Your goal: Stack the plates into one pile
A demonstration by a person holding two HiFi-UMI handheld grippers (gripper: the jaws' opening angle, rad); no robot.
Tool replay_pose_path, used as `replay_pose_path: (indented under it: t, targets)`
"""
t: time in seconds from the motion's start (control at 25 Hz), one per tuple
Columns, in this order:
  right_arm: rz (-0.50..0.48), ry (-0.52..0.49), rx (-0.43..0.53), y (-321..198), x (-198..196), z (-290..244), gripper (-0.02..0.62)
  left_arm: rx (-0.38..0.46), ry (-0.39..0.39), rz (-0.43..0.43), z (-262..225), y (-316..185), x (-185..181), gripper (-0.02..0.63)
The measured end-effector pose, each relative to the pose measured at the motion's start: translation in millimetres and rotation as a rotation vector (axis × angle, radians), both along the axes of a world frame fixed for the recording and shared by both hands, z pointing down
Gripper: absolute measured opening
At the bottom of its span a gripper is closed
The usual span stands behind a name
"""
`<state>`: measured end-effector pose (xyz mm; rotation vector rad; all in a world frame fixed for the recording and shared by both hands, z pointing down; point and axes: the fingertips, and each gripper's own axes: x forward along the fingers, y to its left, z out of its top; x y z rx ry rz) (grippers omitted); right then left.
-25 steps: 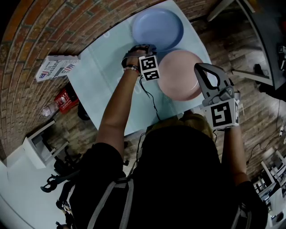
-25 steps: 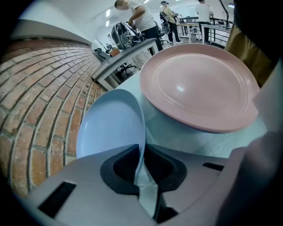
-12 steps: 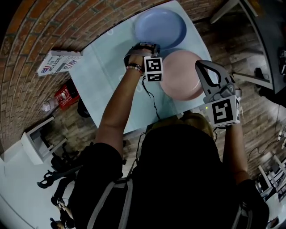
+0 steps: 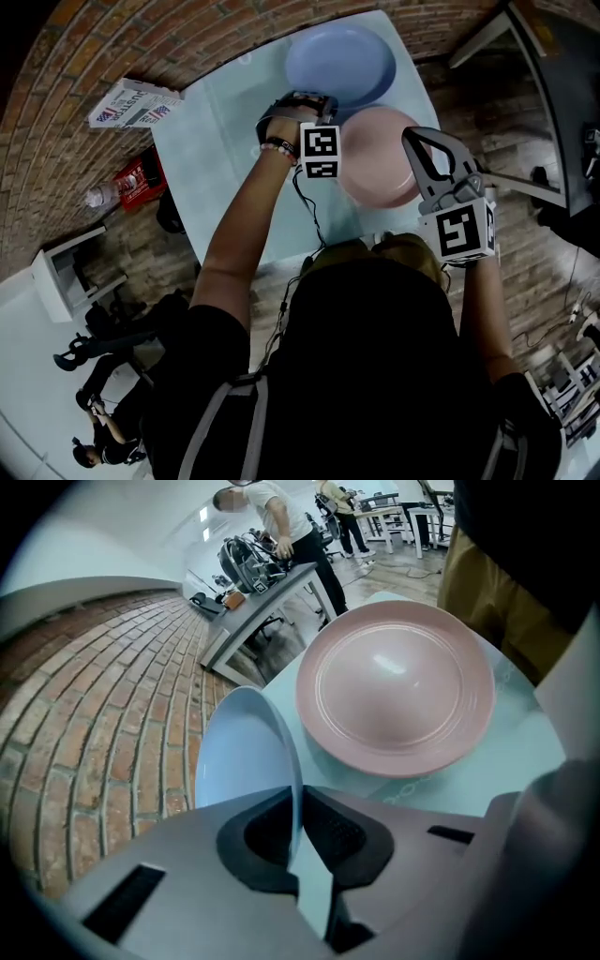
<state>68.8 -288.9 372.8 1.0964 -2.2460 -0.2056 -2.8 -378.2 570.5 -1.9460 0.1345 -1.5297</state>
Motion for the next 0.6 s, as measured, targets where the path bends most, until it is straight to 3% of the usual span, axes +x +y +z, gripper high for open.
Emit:
replay_pose_path:
  t: [0.6]
  targets:
    - [-0.118, -0.104, 0.071, 67.8, 36.0, -24.4, 0.034, 0.131, 0.002, -0.091, -84.0, 104.6, 27.4, 0.031]
